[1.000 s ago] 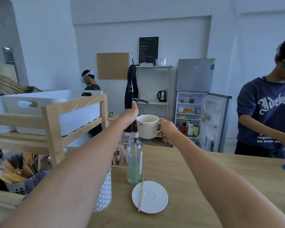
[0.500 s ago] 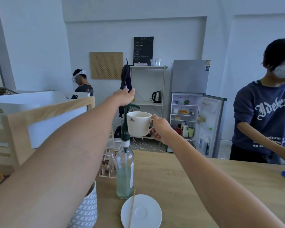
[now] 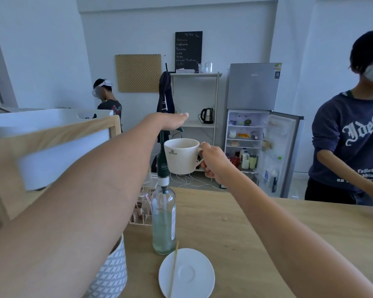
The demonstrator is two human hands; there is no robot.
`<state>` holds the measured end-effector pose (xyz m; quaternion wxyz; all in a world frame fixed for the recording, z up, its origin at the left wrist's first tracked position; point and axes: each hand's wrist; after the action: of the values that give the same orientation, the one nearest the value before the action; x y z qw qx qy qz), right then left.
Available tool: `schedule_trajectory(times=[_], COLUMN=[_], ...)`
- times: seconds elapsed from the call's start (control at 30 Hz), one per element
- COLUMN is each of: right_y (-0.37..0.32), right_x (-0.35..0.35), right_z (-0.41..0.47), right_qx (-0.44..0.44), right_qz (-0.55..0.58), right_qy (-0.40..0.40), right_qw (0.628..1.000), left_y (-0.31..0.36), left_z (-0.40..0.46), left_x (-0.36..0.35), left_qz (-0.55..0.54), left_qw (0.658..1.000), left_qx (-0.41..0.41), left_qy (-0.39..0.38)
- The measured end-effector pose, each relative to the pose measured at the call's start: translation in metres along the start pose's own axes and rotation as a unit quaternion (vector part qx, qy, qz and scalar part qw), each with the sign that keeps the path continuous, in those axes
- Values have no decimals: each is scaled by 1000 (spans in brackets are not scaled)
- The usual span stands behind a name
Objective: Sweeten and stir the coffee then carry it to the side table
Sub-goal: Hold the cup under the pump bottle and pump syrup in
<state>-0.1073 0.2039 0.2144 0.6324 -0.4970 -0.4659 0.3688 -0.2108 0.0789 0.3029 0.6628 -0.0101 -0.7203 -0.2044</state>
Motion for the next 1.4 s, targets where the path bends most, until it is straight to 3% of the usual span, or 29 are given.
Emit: schedule_trajectory(times=[0.13,0.6,1.03,1.17,1.27,1.4], right_y=[8,9,10,11,11,10], right_x=[-1,-2,-1,-2,-2,-1], right_z=[-1,-2,2,2,1,-2], right_qx=[-2,-8,-3,-8,-10,-15], right_qz=[11,20,17,11,11,10], right_qy=[-6,-4,-3,2,3,8], right_qw=[1000,1000,1000,1000,1000,1000], left_y=[1,-3,2,3,2,0], left_z=[-1,-3,-5,-6,-7,-16], left_x=[0,-30,-12,-4,-9,-11], left_qz=[-2,-45,-72,-87,-130,-175], left_qw=[1000,999,997,993,965,934], left_qx=[29,13,28,-23,-106,-127], left_qy=[8,3,10,83,201,285])
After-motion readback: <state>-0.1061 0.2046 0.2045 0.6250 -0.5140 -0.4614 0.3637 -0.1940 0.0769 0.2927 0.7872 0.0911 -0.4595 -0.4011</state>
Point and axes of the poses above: each hand's wrist, its own z-axis towards the middle knuckle, its own x-axis out of the back of the hand, y = z × x, and after that the axes turned 1 degree about -z, right-handed
